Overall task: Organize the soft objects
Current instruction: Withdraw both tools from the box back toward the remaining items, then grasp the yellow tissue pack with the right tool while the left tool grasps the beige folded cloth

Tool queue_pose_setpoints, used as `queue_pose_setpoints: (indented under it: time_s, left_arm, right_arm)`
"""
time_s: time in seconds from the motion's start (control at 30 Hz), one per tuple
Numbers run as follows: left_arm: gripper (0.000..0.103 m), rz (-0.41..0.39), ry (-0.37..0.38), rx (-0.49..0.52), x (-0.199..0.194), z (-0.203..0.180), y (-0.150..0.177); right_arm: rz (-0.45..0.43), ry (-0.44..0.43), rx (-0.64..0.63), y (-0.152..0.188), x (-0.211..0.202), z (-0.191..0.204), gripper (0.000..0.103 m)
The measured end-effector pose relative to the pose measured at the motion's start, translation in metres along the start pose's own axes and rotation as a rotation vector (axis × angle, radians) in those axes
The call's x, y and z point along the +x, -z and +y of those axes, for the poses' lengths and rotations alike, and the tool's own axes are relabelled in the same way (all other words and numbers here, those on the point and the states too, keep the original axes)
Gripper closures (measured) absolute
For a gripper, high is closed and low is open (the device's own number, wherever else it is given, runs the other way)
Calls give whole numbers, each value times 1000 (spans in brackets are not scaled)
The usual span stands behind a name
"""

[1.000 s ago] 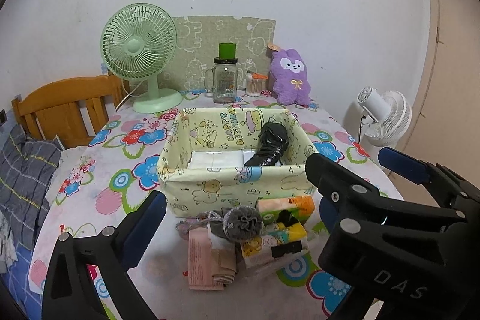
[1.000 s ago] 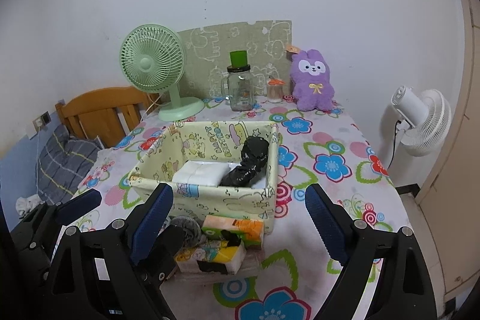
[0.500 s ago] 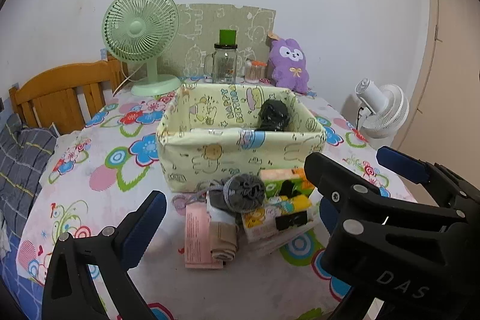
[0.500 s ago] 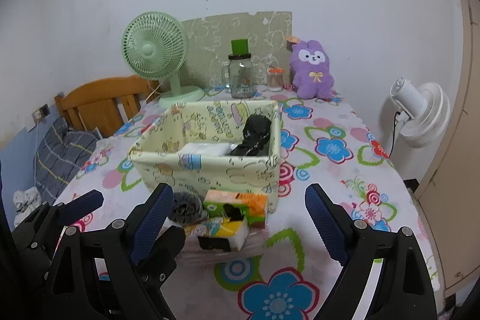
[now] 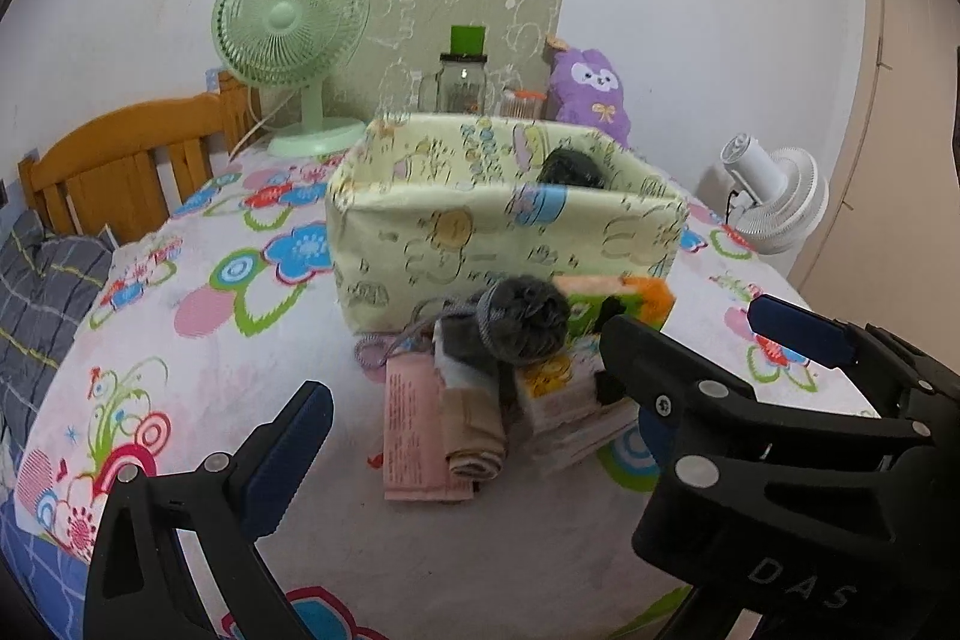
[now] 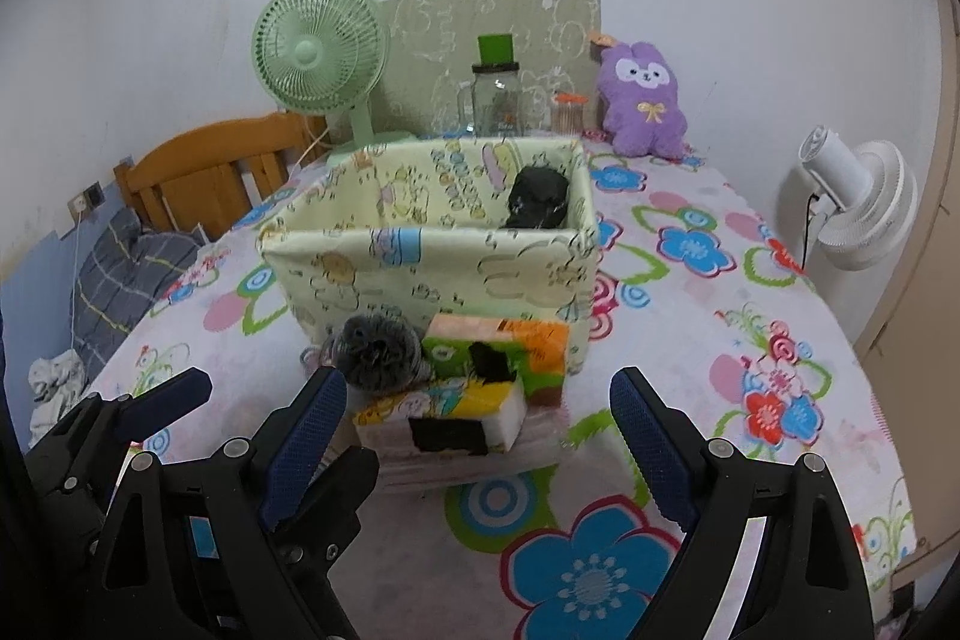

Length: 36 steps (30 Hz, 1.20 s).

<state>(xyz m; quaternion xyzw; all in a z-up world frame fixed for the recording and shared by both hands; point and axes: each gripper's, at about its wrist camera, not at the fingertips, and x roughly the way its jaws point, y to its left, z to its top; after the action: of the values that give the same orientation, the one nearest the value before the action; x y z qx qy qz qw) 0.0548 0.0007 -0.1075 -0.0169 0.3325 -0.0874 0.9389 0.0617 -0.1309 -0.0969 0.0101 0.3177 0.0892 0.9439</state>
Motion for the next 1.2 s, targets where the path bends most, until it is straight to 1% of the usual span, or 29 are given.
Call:
queue_pose_setpoints:
  time_s: [0.27,0.63,0.93,1.2]
  left_arm:
    - [0,38,-13,-12,12,9,9]
    - [1,80,-35,-26,30,20,14]
    - [3,97,-41,-27,38,22,15]
    - [6,102,-41,-19,41,20,15]
  right_arm:
    - [51,-9,-5,8,20,4,12]
    - [119,-19,-7,12,47,8,12]
    - [139,-31,-27,13,59,16,12]
    - [148,-46,-18,15,62,16,12]
